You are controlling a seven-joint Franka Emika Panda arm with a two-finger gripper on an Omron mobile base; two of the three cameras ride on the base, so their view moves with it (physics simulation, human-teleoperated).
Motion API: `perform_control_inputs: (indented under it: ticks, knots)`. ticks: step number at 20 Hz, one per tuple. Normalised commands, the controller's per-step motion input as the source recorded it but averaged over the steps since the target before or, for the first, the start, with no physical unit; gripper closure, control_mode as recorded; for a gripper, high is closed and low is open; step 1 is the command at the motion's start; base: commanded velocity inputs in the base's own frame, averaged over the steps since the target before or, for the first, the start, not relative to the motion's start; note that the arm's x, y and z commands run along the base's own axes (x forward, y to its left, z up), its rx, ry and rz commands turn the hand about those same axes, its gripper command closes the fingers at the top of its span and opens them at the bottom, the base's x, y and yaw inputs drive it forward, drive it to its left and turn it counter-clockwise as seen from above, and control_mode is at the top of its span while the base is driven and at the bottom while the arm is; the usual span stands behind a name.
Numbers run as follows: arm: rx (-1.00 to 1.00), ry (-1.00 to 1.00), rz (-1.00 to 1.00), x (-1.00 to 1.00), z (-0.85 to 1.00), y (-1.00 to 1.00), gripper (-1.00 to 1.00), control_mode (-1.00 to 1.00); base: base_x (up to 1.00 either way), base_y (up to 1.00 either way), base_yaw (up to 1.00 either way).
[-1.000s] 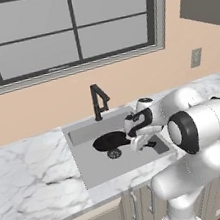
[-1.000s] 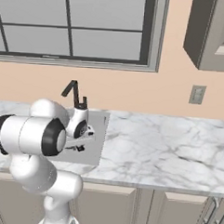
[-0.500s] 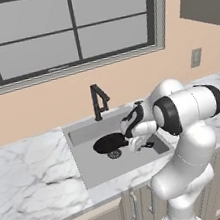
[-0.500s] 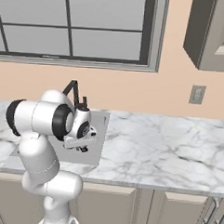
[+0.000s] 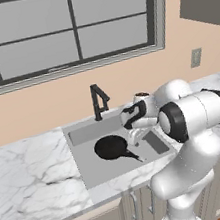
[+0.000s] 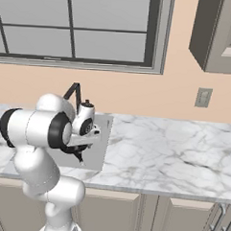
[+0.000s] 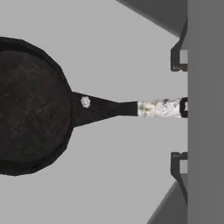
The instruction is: Move the pot and pan from the stove into the sink.
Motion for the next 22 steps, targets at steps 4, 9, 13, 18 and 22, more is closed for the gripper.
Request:
perform_control_inputs:
  ticks: [4, 9, 13, 18, 22]
  knots:
    - [0.03, 0.14, 0.00, -0.08, 0.85, -0.02, -1.00, -1.00, 0.00, 0.00, 0.00]
    - [0.04, 0.20, 0.00, -0.40, 0.81, -0.16, -1.00, -1.00, 0.00, 0.00, 0.00]
    - [0.02, 0.17, 0.00, -0.75, 0.76, -0.16, -1.00, -1.00, 0.00, 0.00, 0.00]
    - [0.01, 0.11, 0.00, -0.97, 0.74, -0.17, -1.00, -1.00, 0.00, 0.00, 0.00]
    - [0.00, 0.01, 0.02, -1.00, 0.69, -0.13, -1.00, -1.00, 0.00, 0.00, 0.00]
